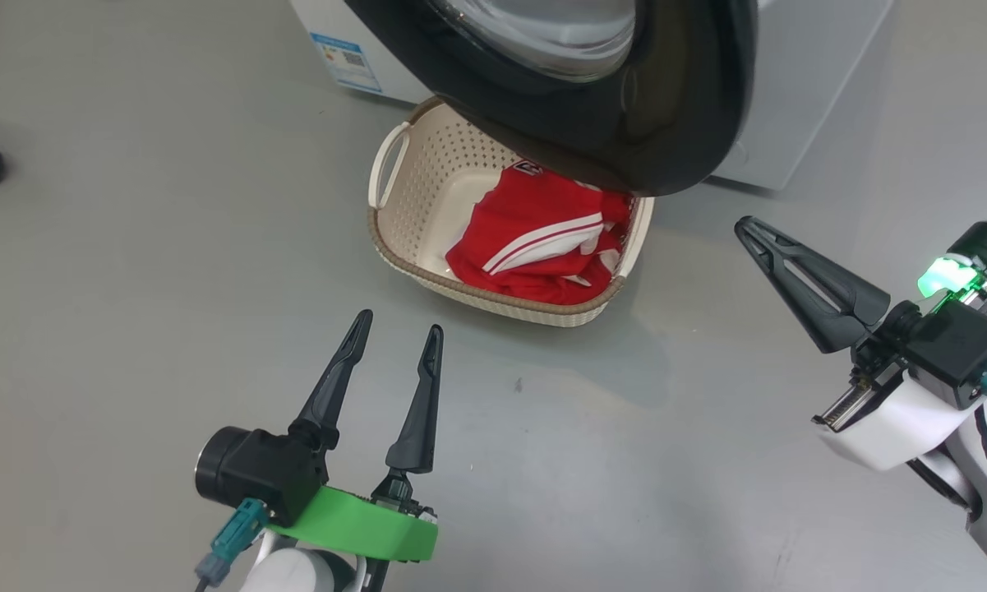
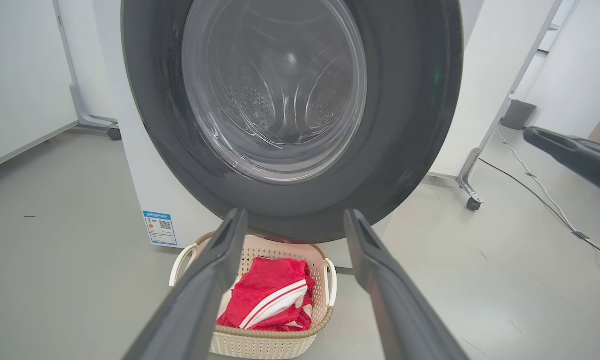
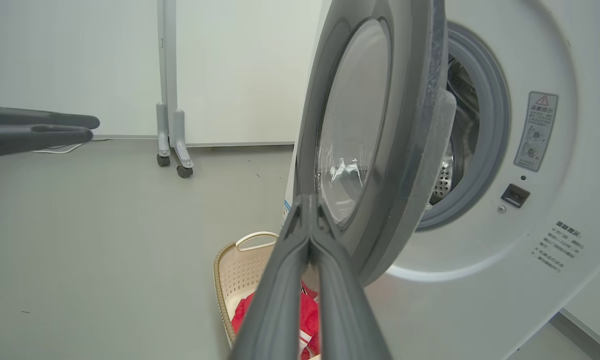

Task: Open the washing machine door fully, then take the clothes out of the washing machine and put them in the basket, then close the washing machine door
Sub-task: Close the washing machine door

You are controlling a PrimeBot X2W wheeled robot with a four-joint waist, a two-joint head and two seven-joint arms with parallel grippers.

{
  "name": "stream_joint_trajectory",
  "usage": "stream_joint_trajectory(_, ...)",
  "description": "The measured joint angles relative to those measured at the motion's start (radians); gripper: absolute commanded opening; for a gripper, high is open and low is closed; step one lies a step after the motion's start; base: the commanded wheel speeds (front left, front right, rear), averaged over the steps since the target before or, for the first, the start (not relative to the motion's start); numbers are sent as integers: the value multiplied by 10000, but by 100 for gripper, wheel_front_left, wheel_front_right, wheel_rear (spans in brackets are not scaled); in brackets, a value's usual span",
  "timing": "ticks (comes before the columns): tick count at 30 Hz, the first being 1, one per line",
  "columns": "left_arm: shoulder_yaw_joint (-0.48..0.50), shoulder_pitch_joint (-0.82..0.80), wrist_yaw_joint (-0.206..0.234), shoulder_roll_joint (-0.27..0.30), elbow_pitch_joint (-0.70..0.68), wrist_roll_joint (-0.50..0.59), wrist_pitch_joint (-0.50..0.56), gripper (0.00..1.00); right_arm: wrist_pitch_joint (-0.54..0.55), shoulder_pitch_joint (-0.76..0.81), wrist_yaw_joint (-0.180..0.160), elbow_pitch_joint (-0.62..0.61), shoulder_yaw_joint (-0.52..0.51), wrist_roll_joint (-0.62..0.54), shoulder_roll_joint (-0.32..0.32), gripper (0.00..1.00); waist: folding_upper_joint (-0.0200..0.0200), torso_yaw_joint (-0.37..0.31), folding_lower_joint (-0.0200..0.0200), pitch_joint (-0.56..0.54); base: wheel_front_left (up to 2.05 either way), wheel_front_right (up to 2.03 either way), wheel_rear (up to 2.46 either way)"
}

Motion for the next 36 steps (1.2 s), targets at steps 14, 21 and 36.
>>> stream_joint_trajectory(14, -610, -262, 249, -21, -453, -529, 0, 100, 100, -1399, 0, 247, 73, 347, -903, 0, 0, 1383, 0, 1233, 0, 0, 0)
stream_joint_trajectory(21, -798, -379, 332, -42, -481, -604, 0, 100, 98, -1935, 0, 663, 107, 706, -1135, 0, 0, 1907, 0, 1560, 0, 0, 0)
stream_joint_trajectory(36, -986, -379, 384, -58, -727, -794, 0, 100, 134, -2989, 86, 1384, -591, 1047, -1605, 0, 0, 2254, 0, 1915, 0, 0, 0)
